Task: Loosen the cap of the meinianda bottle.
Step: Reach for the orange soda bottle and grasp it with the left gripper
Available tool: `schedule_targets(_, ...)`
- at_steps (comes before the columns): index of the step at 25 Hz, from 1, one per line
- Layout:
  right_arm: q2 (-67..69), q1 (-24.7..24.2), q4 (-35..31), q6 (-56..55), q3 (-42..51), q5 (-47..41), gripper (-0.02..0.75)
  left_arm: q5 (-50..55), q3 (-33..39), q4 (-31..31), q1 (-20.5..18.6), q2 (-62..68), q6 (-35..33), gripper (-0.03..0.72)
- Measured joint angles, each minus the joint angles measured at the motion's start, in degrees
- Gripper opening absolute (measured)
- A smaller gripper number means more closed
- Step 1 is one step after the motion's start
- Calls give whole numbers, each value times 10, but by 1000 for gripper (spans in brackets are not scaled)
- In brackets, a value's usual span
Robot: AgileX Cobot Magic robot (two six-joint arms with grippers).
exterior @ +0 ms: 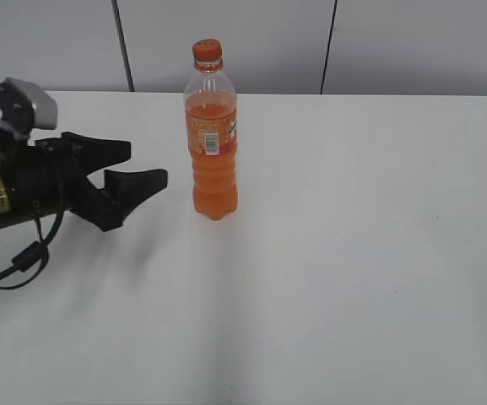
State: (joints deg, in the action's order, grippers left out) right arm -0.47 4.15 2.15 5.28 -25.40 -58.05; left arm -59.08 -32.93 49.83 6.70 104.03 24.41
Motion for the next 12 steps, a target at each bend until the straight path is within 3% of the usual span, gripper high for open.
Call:
schedule_targets(5, 0, 0, 0, 0, 0, 0, 586, 38, -56, -13, 49, 49, 0, 536)
schedule_targets(12, 0, 0, 0, 0, 0, 1, 586, 65, -102, -31, 70, 90, 0, 607)
